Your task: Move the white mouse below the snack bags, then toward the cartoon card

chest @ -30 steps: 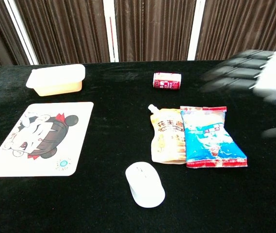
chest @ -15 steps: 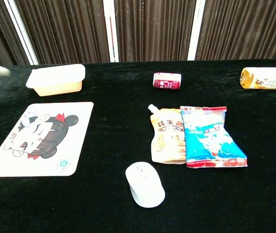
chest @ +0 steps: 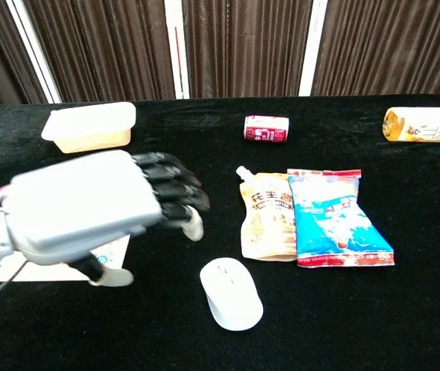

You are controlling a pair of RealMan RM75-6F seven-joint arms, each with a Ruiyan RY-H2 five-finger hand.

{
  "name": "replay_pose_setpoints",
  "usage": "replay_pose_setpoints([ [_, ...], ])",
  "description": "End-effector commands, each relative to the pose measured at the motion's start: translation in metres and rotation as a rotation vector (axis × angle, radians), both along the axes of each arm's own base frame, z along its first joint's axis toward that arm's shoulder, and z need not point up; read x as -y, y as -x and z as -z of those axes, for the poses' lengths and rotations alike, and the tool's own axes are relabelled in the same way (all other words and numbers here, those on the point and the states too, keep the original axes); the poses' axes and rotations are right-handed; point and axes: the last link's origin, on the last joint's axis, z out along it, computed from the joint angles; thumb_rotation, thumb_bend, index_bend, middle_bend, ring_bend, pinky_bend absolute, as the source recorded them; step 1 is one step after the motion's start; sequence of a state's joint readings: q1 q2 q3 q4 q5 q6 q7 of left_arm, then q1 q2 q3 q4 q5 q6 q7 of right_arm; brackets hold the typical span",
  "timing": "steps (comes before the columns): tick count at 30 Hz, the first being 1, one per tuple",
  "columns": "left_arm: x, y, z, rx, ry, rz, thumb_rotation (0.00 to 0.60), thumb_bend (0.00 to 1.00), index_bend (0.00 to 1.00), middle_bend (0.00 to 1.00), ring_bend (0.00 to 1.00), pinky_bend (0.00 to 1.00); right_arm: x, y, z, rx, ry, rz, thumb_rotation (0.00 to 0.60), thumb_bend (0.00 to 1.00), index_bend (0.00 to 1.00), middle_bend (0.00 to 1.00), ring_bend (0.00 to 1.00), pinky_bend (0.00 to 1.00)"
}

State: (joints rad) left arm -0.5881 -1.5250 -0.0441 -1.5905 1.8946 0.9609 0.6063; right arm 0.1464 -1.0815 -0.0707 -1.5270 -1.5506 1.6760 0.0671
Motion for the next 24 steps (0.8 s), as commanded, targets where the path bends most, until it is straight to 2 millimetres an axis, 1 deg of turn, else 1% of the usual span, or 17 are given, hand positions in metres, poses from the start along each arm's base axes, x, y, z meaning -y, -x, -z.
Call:
replay_pose_setpoints([
  [1,-0.006,-0.017,0.020,-0.071,-0.001,0.111,0.600,0.00,0.32,0.17,0.12,0.13,0.004,0.002,-0.001,0.009,0.004,0.014,0.600,0.00,0.00,0.00,0.00,0.00],
  [7,-0.010,-0.034,0.043,-0.167,0.009,0.254,0.600,0.00,0.32,0.15,0.11,0.13,0.010,0.007,-0.002,0.010,0.016,0.039,0.600,0.00,0.00,0.00,0.00,0.00],
  [15,-0.018,-0.047,0.062,-0.206,0.027,0.282,0.600,0.00,0.32,0.14,0.11,0.12,0.014,0.012,-0.004,0.012,0.025,0.060,0.600,0.00,0.00,0.00,0.00,0.00],
  [21,-0.017,-0.052,0.074,-0.221,0.043,0.297,0.600,0.00,0.33,0.14,0.11,0.12,0.015,0.014,-0.003,0.006,0.024,0.071,0.600,0.00,0.00,0.00,0.00,0.00],
  [23,-0.016,-0.053,0.077,-0.230,0.048,0.307,0.600,0.00,0.33,0.15,0.12,0.13,0.016,0.015,-0.003,0.007,0.024,0.073,0.600,0.00,0.00,0.00,0.00,0.00],
  [24,-0.016,-0.053,0.079,-0.236,0.050,0.313,0.600,0.00,0.34,0.17,0.13,0.16,0.016,0.015,-0.004,0.007,0.025,0.073,0.600,0.00,0.00,0.00,0.00,0.00],
])
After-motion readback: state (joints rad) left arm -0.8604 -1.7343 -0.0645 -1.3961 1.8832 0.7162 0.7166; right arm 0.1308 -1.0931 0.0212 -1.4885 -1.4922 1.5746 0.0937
